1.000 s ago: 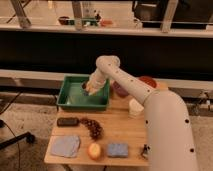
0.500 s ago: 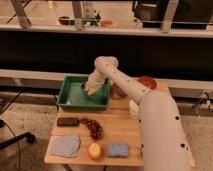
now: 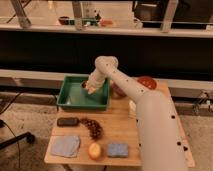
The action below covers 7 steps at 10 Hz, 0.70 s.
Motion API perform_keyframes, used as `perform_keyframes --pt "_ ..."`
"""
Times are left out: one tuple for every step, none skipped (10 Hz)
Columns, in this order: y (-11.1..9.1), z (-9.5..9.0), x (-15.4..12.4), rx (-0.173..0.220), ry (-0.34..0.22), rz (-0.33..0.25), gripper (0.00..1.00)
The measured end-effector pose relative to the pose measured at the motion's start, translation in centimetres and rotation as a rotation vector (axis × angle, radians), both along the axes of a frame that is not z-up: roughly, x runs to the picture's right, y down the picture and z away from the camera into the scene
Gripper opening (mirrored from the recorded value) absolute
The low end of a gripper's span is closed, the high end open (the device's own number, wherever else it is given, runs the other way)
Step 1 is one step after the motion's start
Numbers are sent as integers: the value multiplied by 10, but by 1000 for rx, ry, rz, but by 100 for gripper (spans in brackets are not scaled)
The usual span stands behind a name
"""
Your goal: Stack cups into tray
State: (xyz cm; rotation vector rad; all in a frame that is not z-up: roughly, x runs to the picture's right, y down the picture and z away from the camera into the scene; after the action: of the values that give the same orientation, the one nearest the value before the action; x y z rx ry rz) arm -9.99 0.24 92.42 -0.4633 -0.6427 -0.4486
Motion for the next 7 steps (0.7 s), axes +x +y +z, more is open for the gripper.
perform_keyframes --pt "0 0 0 0 0 0 0" --pt "0 0 0 0 0 0 1" --pt "1 1 0 -1 0 0 7" --pt "1 1 0 -1 0 0 18" --pt "1 1 0 -1 0 0 29" --pt "1 1 -1 -1 -1 0 37" --pt "1 1 -1 -1 0 0 48"
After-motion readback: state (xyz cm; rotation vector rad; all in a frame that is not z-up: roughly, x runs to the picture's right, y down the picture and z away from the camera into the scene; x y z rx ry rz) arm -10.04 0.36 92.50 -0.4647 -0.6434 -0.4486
